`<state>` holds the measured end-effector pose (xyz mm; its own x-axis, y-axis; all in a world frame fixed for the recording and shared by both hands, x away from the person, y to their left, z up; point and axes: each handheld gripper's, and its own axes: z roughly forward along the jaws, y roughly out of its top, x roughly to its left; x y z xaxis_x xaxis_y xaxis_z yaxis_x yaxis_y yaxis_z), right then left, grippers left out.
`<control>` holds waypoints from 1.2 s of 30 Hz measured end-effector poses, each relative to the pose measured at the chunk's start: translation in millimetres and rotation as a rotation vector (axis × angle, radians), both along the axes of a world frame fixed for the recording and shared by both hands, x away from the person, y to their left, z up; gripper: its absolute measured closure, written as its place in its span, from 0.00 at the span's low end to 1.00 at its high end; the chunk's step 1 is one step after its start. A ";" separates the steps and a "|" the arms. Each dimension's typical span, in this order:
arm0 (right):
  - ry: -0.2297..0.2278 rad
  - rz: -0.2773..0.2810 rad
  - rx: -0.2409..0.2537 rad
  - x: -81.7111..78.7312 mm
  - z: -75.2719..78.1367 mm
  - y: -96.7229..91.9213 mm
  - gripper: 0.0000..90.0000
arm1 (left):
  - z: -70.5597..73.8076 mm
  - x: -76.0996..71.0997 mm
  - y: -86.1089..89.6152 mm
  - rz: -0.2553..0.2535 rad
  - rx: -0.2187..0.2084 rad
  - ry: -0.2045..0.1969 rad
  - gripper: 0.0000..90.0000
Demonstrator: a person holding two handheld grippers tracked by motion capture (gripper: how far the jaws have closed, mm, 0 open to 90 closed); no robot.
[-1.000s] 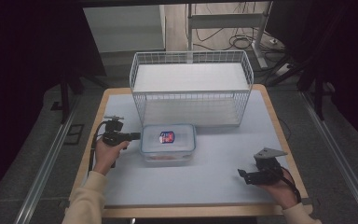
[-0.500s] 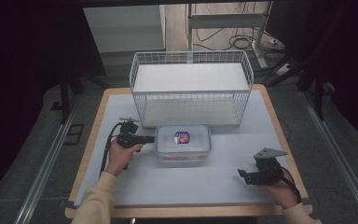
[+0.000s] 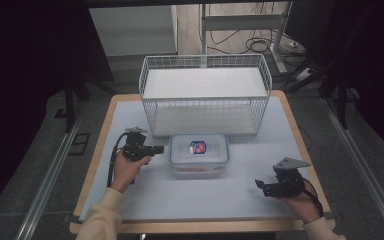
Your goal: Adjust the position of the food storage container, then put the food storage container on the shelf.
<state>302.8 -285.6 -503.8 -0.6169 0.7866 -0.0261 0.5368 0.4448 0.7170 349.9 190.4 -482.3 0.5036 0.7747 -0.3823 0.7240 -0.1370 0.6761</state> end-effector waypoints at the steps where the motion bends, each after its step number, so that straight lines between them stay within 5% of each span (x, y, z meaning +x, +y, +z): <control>1: 0.000 0.000 0.000 0.0 0.0 0.0 0.15 | 0.0 0.0 0.0 0.000 0.000 0.000 1.00; 7: -0.013 0.017 0.048 -1.4 4.4 0.8 0.15 | 4.0 -21.9 7.6 -0.002 0.017 -0.023 0.93; 13: 0.006 0.035 0.075 -0.6 5.9 1.5 0.15 | 7.6 -33.7 9.9 0.020 0.016 -0.046 0.67; 17: 0.012 0.049 0.078 -0.8 6.3 3.8 0.15 | 9.1 -35.1 12.4 0.030 0.015 -0.028 0.43; 22: 0.022 0.053 0.098 0.9 7.0 5.3 0.15 | 8.9 -35.2 17.4 0.027 -0.033 0.006 0.27; 36: 0.004 0.074 0.089 0.5 8.7 10.6 0.15 | 9.6 -21.4 17.0 0.011 -0.149 0.051 0.20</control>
<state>303.2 -275.1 -495.1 -0.6732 0.7381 0.0445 0.5076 0.4175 0.7537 328.5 207.4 -472.7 0.4720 0.7131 -0.5184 0.7591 -0.0296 0.6504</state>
